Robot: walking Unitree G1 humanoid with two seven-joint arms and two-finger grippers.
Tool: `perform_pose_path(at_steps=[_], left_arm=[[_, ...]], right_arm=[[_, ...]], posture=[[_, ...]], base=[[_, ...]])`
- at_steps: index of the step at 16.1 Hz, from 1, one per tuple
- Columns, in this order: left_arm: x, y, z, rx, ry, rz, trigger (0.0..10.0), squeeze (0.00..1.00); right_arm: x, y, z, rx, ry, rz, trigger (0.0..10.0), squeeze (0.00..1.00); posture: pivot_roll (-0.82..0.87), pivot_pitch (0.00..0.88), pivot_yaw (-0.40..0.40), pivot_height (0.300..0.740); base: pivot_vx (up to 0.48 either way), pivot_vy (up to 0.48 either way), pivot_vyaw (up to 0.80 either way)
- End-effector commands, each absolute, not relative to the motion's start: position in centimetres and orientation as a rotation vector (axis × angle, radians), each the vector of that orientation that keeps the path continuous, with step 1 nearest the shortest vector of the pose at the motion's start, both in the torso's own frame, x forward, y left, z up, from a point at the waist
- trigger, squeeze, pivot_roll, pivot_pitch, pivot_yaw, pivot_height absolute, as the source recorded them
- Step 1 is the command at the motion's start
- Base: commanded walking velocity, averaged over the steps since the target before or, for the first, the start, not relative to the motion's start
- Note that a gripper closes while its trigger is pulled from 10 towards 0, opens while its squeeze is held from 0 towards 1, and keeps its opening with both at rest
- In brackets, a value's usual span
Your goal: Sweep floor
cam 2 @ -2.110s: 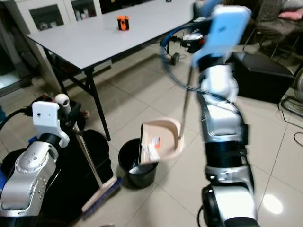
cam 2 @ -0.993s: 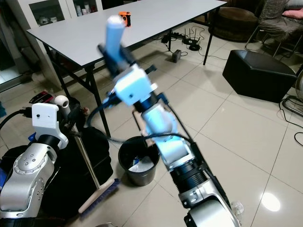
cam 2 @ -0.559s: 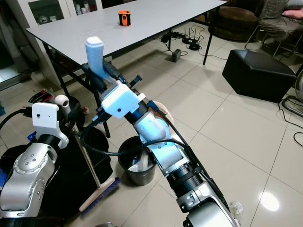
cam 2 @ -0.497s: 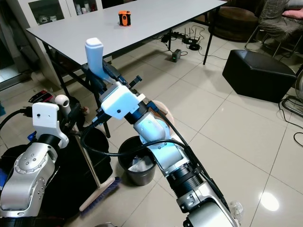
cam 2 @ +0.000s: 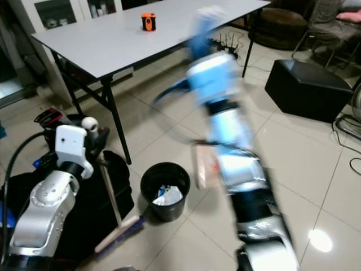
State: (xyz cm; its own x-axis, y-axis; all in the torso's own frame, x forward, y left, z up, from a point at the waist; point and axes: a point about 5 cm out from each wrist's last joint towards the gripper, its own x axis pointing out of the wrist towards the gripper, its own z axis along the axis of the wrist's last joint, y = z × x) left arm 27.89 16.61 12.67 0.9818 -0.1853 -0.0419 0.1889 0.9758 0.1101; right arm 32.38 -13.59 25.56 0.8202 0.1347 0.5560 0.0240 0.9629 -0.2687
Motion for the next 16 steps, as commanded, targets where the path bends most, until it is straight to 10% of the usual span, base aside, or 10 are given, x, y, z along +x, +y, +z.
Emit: perform_pose_path(at_steps=[1,5,16], left_arm=[[27.5,16.3,13.1,0.127,0.005,-0.232,10.0,0.0],[26.0,15.7,11.4,0.118,0.109,-0.375,10.0,0.0],[27.5,13.5,11.8,0.072,0.061,-0.393,10.0,0.0]], right_arm=[[32.0,-15.8,26.0,-0.229,-0.57,-0.022,10.0,0.0],[30.5,-19.8,21.9,-0.24,-0.324,-0.086,10.0,0.0],[28.2,-20.1,19.4,-0.22,-0.237,-0.188,10.0,0.0]], posture=[[-0.04,0.0,0.018,0.74],[-0.04,0.0,-0.003,0.74],[-0.09,0.0,-0.001,0.74]], base=[[0.0,0.0,0.0],[0.0,0.0,0.0],[0.0,0.0,-0.8]])
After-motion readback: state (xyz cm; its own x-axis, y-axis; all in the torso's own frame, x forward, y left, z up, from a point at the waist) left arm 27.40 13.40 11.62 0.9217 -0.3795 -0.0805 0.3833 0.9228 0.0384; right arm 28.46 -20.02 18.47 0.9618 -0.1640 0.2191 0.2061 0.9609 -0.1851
